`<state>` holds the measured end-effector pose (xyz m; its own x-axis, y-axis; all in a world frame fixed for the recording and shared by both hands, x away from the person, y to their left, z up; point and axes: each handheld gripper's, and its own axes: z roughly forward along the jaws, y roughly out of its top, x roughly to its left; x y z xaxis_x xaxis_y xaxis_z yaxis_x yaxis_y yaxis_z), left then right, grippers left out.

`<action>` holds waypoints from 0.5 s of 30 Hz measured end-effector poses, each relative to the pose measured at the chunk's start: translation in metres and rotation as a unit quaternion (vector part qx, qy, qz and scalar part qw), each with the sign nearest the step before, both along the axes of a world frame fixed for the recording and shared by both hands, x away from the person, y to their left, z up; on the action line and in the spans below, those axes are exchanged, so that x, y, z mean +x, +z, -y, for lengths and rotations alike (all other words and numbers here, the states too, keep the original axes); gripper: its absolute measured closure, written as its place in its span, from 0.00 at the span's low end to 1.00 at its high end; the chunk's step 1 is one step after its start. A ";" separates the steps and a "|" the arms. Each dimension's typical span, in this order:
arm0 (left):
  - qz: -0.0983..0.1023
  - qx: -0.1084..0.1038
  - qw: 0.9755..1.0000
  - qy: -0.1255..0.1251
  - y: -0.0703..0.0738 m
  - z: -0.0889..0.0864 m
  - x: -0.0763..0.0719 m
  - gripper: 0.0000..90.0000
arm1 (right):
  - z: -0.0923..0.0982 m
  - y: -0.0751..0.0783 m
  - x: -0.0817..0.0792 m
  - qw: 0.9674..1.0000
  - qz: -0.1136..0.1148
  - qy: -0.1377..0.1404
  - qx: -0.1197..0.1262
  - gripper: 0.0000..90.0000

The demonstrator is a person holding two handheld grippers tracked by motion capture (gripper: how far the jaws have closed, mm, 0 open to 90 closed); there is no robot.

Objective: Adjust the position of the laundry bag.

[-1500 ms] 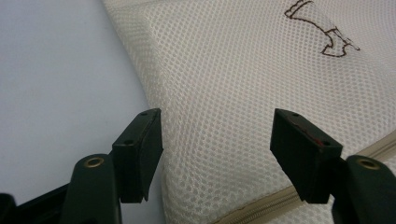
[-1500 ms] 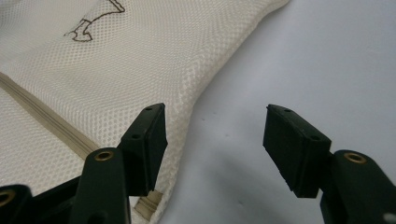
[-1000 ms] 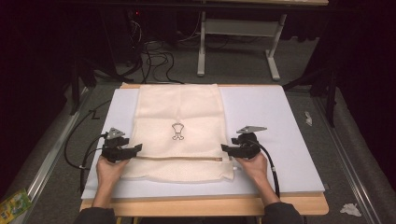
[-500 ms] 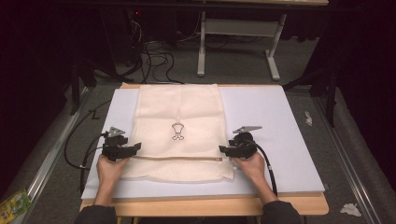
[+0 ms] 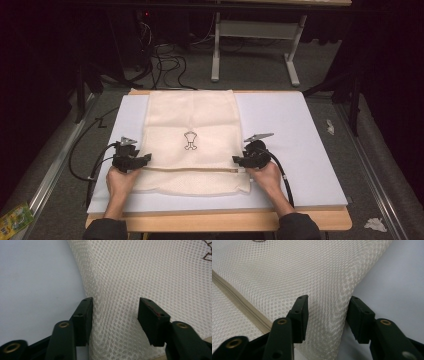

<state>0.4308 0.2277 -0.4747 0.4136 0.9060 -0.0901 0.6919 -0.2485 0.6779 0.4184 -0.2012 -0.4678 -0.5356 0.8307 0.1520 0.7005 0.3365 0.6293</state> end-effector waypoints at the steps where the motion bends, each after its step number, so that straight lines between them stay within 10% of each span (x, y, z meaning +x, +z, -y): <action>1: -0.002 0.006 1.000 -0.001 0.001 0.001 0.001 0.57 | 0.000 0.000 0.000 1.000 0.000 0.000 0.000 0.68; 9: 0.002 0.020 1.000 -0.003 0.004 0.003 0.003 0.91 | -0.006 0.000 0.000 0.999 0.019 0.023 -0.026 0.95; 15: 0.017 0.011 1.000 -0.010 0.010 0.003 0.002 0.96 | -0.003 0.004 -0.002 0.999 0.031 0.027 -0.020 0.96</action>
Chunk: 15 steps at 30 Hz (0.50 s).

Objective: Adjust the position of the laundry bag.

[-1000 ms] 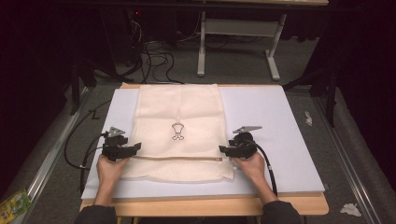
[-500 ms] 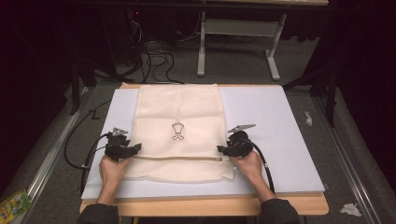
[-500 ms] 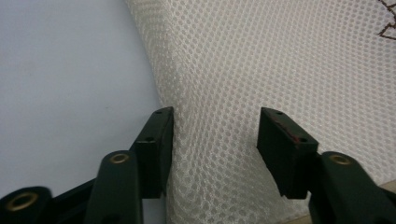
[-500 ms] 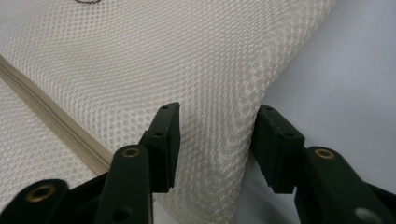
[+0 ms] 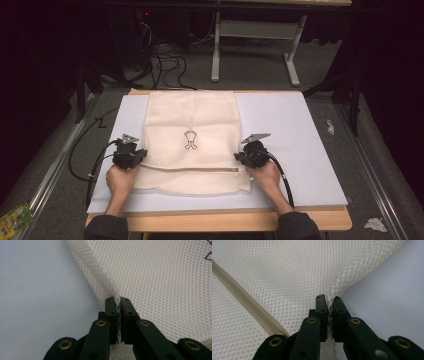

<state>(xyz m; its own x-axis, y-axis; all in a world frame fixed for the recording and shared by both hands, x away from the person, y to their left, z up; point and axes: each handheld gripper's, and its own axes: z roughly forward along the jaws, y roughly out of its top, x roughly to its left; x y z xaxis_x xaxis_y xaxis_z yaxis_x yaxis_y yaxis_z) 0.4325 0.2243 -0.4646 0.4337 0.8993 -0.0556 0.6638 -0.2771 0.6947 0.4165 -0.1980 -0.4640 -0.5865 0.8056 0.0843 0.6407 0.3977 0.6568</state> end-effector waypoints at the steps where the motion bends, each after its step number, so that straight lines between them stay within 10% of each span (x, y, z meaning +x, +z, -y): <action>1: 0.000 0.000 1.000 0.000 0.000 0.000 0.000 0.96 | 0.001 0.000 0.000 1.000 0.000 -0.001 0.002 0.97; 15: 0.031 -0.032 0.999 -0.026 0.016 0.014 -0.002 0.96 | 0.020 0.009 -0.002 1.000 0.018 -0.016 0.014 0.97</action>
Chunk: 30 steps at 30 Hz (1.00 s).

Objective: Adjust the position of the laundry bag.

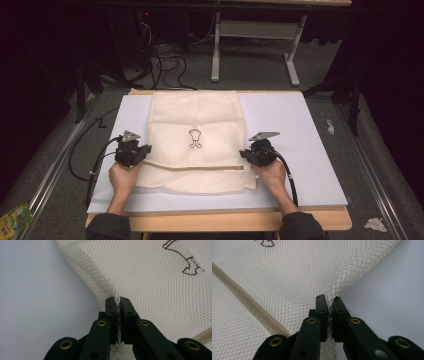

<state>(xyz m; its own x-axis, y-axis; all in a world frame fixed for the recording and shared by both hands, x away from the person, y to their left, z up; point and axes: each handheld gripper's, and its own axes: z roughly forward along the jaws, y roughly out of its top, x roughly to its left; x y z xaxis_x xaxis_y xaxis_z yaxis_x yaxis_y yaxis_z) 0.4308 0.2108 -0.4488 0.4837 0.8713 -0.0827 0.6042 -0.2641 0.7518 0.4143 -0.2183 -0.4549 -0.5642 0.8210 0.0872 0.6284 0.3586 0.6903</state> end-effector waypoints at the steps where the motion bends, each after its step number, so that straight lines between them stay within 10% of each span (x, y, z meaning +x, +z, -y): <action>1: 0.002 0.000 1.000 -0.002 0.001 0.002 0.000 0.96 | 0.005 0.001 -0.001 1.000 0.001 -0.004 0.002 0.97; 30: 0.018 -0.030 0.999 -0.041 0.005 0.048 0.004 0.95 | 0.059 0.010 -0.011 0.998 0.017 -0.053 0.010 0.96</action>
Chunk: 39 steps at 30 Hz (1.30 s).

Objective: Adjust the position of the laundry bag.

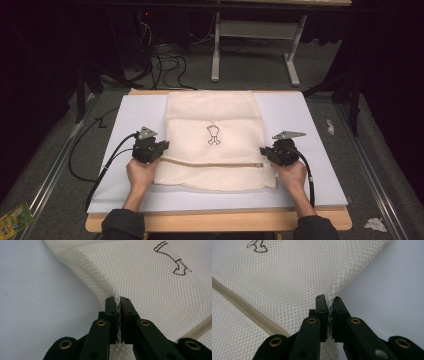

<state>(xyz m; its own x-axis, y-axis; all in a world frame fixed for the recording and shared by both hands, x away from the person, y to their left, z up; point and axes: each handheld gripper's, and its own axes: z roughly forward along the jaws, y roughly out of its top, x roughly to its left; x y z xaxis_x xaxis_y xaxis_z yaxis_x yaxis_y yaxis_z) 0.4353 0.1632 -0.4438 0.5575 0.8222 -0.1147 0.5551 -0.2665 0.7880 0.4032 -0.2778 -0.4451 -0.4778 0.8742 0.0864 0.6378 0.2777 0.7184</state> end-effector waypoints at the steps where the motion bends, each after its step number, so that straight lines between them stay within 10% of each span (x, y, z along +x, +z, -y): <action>1: -0.001 -0.004 1.000 -0.002 -0.001 0.001 0.000 0.95 | 0.002 0.000 0.000 1.000 0.001 -0.001 -0.001 0.96; 39: 0.005 0.023 1.000 -0.013 -0.008 0.036 0.008 0.91 | 0.037 -0.007 -0.004 0.999 -0.009 -0.034 0.012 0.94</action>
